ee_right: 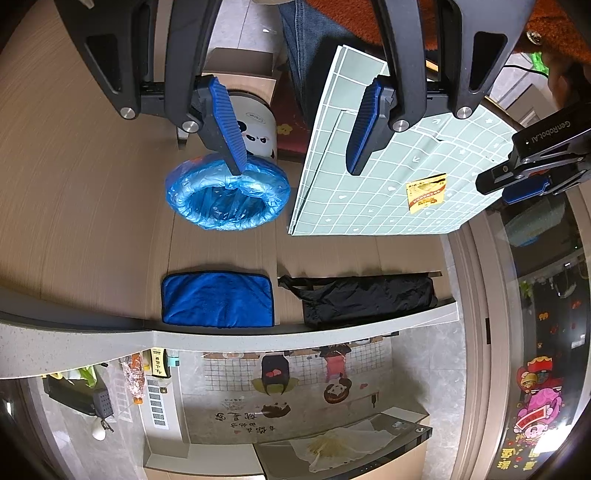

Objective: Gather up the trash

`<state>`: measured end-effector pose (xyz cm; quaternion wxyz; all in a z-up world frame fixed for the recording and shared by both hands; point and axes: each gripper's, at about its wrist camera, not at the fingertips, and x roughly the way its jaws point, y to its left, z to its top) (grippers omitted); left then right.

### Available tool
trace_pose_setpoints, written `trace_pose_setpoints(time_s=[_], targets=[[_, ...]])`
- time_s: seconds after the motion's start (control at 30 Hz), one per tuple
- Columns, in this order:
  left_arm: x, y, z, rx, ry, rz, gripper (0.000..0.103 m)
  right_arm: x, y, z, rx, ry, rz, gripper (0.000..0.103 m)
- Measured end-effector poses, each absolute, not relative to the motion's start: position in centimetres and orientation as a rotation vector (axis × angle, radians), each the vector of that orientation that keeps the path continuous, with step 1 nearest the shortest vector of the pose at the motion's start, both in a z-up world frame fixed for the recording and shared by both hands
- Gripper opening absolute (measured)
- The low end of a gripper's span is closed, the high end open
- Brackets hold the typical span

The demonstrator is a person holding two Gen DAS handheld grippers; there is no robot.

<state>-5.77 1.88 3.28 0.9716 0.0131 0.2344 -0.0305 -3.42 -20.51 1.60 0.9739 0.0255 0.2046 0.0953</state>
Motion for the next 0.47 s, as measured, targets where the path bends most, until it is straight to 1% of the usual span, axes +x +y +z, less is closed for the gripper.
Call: trace_pose_setpoints(time_s=[0.47], targets=[[-5.78,2.39,3.26,0.021,0.477,-0.066,0.057,-2.65,-20.63,1.44,0.039,0.424,0.201,0.055]])
